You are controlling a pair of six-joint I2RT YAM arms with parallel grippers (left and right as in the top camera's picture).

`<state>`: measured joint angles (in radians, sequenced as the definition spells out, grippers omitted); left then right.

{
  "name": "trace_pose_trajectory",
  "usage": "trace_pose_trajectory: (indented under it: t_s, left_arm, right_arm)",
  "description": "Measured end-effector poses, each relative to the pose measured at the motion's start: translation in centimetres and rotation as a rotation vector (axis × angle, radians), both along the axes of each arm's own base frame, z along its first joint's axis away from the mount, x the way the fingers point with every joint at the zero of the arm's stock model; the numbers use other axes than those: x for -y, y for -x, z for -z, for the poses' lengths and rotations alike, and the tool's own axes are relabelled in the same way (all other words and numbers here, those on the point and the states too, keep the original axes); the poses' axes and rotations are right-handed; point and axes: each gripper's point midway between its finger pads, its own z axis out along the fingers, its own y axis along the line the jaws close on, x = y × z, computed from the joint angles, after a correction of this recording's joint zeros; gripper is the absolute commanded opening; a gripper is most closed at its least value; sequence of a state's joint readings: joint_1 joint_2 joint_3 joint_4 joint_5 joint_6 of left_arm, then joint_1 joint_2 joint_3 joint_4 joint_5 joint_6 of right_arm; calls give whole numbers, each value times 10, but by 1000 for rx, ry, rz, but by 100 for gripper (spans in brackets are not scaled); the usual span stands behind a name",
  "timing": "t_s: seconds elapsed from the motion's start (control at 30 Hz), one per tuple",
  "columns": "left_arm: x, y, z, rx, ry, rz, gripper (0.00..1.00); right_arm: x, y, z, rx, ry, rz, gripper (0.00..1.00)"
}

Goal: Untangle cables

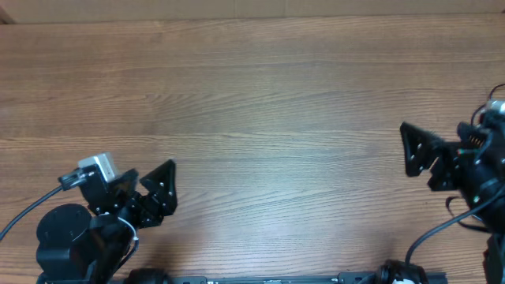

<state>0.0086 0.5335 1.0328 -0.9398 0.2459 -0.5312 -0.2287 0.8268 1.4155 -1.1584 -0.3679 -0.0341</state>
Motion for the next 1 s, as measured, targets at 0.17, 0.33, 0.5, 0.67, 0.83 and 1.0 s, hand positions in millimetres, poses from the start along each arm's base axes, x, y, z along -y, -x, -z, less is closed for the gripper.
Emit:
trace_pose_trajectory:
  t_s: [0.17,0.33,0.5,0.67,0.83,1.0]
  left_arm:
    - [-20,2,13,-51,-58,-105,82]
    - [-32,7,15,-73,-93,-164,81]
    - [-40,14,5,-59,-135,-197,73]
    - [-43,26,16,-125,-168,-195,68]
    - [-46,34,18,-122,-185,-206,78]
    - [-49,33,6,-63,-192,-227,100]
  right_arm:
    - [6,18,12,-54,49,86,100]
    - [22,41,14,-56,71,214,100]
    - [44,61,17,-15,65,368,100]
    - [50,75,40,-40,26,437,100]
    - [52,78,40,17,-10,460,100]
    - [58,69,34,66,-15,495,100]
